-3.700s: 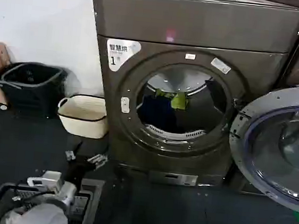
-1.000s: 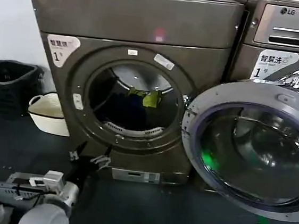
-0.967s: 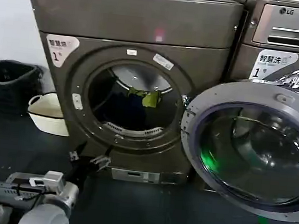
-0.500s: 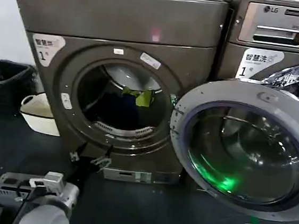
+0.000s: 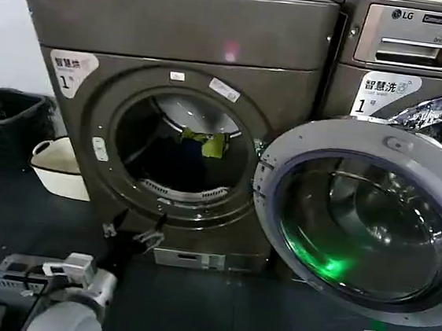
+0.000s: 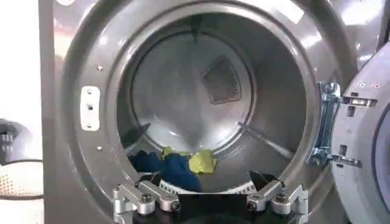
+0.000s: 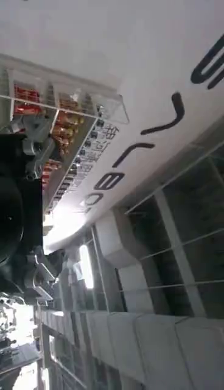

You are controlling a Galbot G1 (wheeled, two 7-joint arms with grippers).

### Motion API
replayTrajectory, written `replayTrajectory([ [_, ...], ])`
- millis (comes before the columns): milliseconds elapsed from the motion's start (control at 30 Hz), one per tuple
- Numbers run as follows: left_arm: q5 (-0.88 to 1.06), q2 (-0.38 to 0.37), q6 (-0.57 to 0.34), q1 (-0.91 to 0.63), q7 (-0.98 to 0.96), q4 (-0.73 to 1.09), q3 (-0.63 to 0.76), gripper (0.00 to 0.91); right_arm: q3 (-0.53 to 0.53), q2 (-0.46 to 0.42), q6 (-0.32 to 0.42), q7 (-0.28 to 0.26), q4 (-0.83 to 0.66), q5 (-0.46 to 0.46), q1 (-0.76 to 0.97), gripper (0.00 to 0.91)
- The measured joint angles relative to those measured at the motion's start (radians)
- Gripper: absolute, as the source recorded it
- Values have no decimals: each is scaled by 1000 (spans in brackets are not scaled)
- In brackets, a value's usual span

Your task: Grasp the clothes from the dryer.

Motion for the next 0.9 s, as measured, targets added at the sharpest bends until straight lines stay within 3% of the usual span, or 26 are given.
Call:
replayTrajectory([
  [900,2,-1,-17,-6,5,11,-1,907,4,8,6,-4,7,-5,-6,907],
])
